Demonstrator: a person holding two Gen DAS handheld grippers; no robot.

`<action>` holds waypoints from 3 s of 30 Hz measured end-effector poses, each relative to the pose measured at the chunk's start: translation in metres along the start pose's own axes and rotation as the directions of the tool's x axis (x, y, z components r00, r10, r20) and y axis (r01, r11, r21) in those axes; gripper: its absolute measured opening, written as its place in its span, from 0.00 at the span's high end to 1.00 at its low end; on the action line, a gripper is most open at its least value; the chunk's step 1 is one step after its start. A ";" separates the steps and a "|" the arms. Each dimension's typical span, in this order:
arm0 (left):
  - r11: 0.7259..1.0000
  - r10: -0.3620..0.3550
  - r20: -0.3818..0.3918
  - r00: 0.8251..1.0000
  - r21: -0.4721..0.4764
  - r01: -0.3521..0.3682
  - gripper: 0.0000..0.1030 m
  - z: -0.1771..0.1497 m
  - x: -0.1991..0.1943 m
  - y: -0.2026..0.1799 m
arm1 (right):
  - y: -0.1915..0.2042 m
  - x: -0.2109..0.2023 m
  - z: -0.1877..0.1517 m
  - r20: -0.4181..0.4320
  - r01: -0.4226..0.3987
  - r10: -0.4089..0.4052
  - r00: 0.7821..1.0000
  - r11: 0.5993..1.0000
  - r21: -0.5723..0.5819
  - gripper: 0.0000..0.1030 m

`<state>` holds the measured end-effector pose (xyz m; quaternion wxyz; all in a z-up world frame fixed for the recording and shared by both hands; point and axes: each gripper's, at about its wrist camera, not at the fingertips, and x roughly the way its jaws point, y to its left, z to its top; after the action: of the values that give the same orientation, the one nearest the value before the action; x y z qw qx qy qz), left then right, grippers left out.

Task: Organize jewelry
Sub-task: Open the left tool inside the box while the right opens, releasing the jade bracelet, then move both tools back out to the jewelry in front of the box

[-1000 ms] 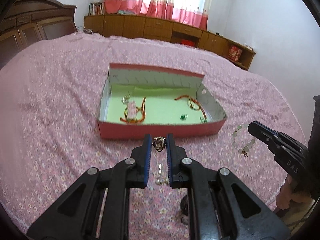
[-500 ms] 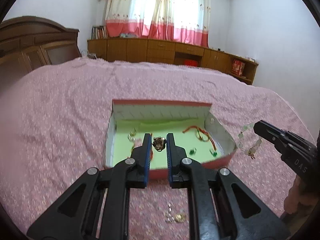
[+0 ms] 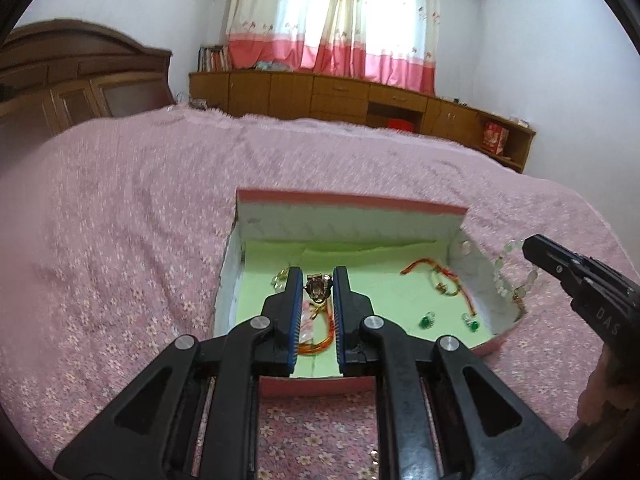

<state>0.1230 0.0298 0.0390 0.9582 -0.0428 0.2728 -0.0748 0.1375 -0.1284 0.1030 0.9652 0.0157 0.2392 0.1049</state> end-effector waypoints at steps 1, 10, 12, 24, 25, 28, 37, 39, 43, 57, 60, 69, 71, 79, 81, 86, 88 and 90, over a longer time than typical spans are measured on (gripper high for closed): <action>1.000 0.004 -0.009 1.000 -0.005 -0.004 0.94 -0.002 0.004 0.001 | -0.002 0.006 -0.002 -0.014 0.001 -0.001 1.000 1.000 0.007 0.91; 0.999 0.026 -0.072 0.997 -0.024 -0.027 0.94 -0.009 0.030 0.012 | -0.016 0.043 -0.017 -0.117 0.022 -0.018 0.993 0.999 0.034 0.91; 0.999 0.024 -0.084 0.996 -0.028 -0.027 0.94 -0.010 0.035 0.013 | -0.017 0.048 -0.021 -0.135 0.023 -0.017 0.991 0.999 0.039 0.91; 0.999 0.041 -0.119 0.992 -0.006 -0.042 0.88 -0.011 0.047 0.011 | -0.025 0.061 -0.027 -0.195 0.032 -0.018 0.981 0.997 0.070 0.90; 0.999 0.049 -0.123 0.991 -0.002 -0.050 0.83 -0.011 0.047 0.011 | -0.025 0.061 -0.027 -0.196 0.032 -0.017 0.980 0.997 0.070 0.90; 0.999 0.044 -0.129 0.991 -0.023 -0.047 0.76 -0.011 0.048 0.013 | -0.025 0.060 -0.027 -0.194 0.030 -0.016 0.981 0.997 0.071 0.83; 0.998 0.033 -0.130 0.991 -0.056 -0.040 0.75 -0.006 0.032 0.019 | -0.030 0.041 -0.018 -0.154 0.022 -0.005 0.988 0.994 0.108 0.69; 0.998 0.028 -0.128 0.991 -0.054 -0.035 0.75 -0.005 0.026 0.019 | -0.030 0.033 -0.015 -0.139 0.019 -0.003 0.990 0.993 0.115 0.69; 0.999 0.005 -0.125 0.992 -0.049 -0.011 0.75 -0.002 0.008 0.015 | -0.029 0.011 -0.007 -0.110 0.015 -0.002 0.994 0.993 0.119 0.67; 0.998 -0.065 -0.201 0.977 -0.015 0.063 0.75 -0.013 -0.032 -0.006 | -0.023 -0.049 -0.009 -0.108 0.006 0.007 0.994 0.993 0.121 0.65; 0.996 -0.091 -0.255 0.963 -0.018 0.089 0.75 -0.022 -0.031 -0.011 | -0.022 -0.057 -0.013 -0.116 0.005 0.009 0.993 0.992 0.124 0.64; 0.990 -0.136 -0.375 0.917 -0.026 0.136 0.75 -0.050 -0.027 -0.022 | -0.026 -0.070 -0.029 -0.153 0.017 0.003 0.988 0.992 0.127 0.64; 0.990 -0.138 -0.396 0.908 -0.021 0.141 0.75 -0.055 -0.025 -0.024 | -0.029 -0.071 -0.033 -0.165 0.023 -0.001 0.986 0.991 0.132 0.64; 0.988 -0.136 -0.468 0.873 0.004 0.156 0.75 -0.072 -0.018 -0.033 | -0.037 -0.071 -0.050 -0.210 0.035 -0.002 0.978 0.987 0.156 0.63; 0.987 -0.137 -0.482 0.865 0.009 0.161 0.75 -0.076 -0.016 -0.035 | -0.039 -0.070 -0.053 -0.218 0.035 0.001 0.976 0.986 0.162 0.63; 0.984 -0.143 -0.508 0.849 0.016 0.175 0.75 -0.083 -0.012 -0.041 | -0.041 -0.070 -0.061 -0.234 0.034 0.008 0.972 0.984 0.175 0.63; 0.984 -0.144 -0.510 0.848 0.018 0.178 0.75 -0.086 -0.009 -0.043 | -0.042 -0.070 -0.063 -0.239 0.034 0.011 0.971 0.983 0.181 0.63; 0.983 -0.147 -0.512 0.846 0.016 0.181 0.76 -0.088 -0.008 -0.044 | -0.042 -0.070 -0.065 -0.242 0.033 0.013 0.970 0.982 0.184 0.63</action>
<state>0.0647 -0.0163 -0.0259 0.8432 -0.0143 0.5086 -0.1735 0.0553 -0.1854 0.0741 0.9235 0.0921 0.3641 0.0781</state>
